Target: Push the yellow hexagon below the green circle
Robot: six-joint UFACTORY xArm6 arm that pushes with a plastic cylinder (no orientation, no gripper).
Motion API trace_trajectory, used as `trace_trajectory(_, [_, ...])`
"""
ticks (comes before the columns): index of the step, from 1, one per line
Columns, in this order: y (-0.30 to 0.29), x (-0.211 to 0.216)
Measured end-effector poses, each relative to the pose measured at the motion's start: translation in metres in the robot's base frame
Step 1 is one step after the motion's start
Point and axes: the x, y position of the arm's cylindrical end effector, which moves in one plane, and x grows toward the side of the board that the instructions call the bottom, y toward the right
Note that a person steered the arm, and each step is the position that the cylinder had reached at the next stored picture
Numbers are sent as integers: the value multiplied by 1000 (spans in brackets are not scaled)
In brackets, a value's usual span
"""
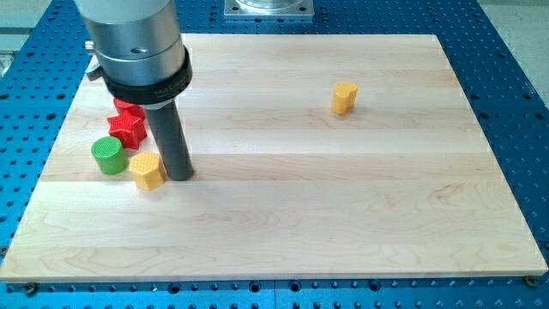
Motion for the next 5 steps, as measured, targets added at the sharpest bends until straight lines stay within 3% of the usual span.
trace_trajectory(3, [-26,-10])
trace_trajectory(4, [-58,3])
trace_trajectory(5, [-46,19])
